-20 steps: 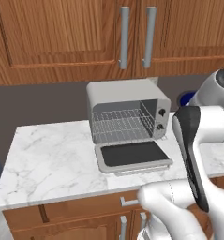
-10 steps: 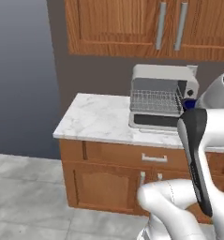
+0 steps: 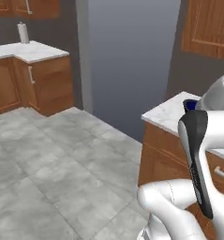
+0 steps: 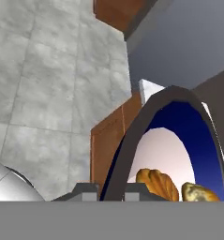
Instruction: Pick up the heated bread from the toaster oven and place it in the bowl. Then move the bread bowl to the dining counter.
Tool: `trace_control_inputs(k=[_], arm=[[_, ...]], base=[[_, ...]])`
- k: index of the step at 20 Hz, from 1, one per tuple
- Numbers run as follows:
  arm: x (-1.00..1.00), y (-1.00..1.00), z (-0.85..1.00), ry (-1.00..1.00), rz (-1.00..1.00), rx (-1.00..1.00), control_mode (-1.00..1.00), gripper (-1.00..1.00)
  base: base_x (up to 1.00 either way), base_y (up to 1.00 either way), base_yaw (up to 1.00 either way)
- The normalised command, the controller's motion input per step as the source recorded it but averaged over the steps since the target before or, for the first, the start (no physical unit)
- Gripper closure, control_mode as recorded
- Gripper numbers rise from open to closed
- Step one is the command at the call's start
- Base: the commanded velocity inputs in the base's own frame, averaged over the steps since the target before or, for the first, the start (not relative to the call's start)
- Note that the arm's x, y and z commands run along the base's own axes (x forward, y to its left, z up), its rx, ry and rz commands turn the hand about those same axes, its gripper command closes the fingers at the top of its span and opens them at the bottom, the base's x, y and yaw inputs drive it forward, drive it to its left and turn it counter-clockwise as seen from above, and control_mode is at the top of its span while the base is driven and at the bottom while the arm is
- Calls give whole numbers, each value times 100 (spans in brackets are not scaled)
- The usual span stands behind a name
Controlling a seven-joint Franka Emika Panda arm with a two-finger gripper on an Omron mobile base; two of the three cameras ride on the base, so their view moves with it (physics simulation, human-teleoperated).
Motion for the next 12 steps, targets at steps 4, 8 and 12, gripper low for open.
trace_control_inputs(k=[4, 8, 12], arm=[[0, 0, 0, 0, 0, 0, 100, 100], [0, 0, 0, 0, 0, 0, 100, 100], [0, 0, 0, 0, 0, 0, 100, 100]], base=[[0, 0, 100], [0, 0, 100], [2, 1, 98]])
